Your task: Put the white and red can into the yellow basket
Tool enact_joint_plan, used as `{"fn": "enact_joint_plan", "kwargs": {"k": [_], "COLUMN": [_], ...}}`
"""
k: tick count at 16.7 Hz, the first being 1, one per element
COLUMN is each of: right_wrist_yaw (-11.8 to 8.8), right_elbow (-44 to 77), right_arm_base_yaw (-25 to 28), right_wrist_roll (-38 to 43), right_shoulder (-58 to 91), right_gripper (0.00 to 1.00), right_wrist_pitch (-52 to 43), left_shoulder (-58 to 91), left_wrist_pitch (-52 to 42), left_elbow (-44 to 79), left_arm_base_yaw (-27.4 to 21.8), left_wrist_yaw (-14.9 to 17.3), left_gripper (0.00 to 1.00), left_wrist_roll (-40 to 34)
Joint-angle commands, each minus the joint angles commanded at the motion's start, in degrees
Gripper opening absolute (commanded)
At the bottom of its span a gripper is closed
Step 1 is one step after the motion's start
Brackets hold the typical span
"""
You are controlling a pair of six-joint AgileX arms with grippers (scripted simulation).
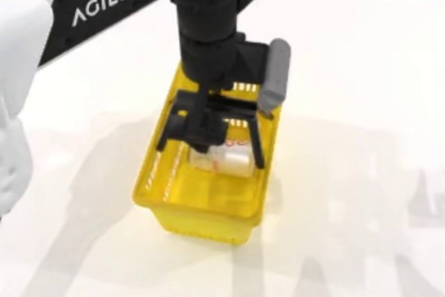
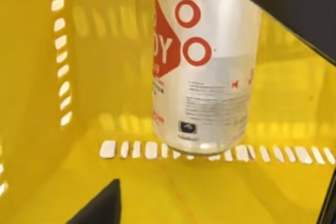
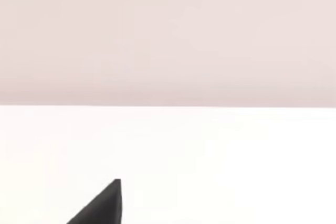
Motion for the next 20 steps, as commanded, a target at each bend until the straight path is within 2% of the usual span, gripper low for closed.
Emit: {"fn": "enact_joint_plan", "kwargs": {"k": [4,17,20], "right_wrist_yaw": [0.0,0.0,0.0], "right_elbow": [0.0,0.0,0.0], "right_arm_base_yaw": [0.0,0.0,0.0], "right_wrist_roll": [0.0,0.0,0.0], "right_shoulder": [0.0,0.0,0.0], "right_gripper": [1.0,1.0,1.0], "right_wrist_pitch": [0.0,0.0,0.0], "left_shoulder": [-0.1,-0.1,-0.1], "left_wrist_pitch": [0.4,0.4,0.4], "left_elbow": [-0.5,-0.5,-0.5], "left_arm_base_yaw": [0.0,0.0,0.0], "left_wrist_yaw": [0.0,0.0,0.0], "left_gripper": [1.0,0.02,0.0], "left_wrist_roll": [0.0,0.0,0.0]}}
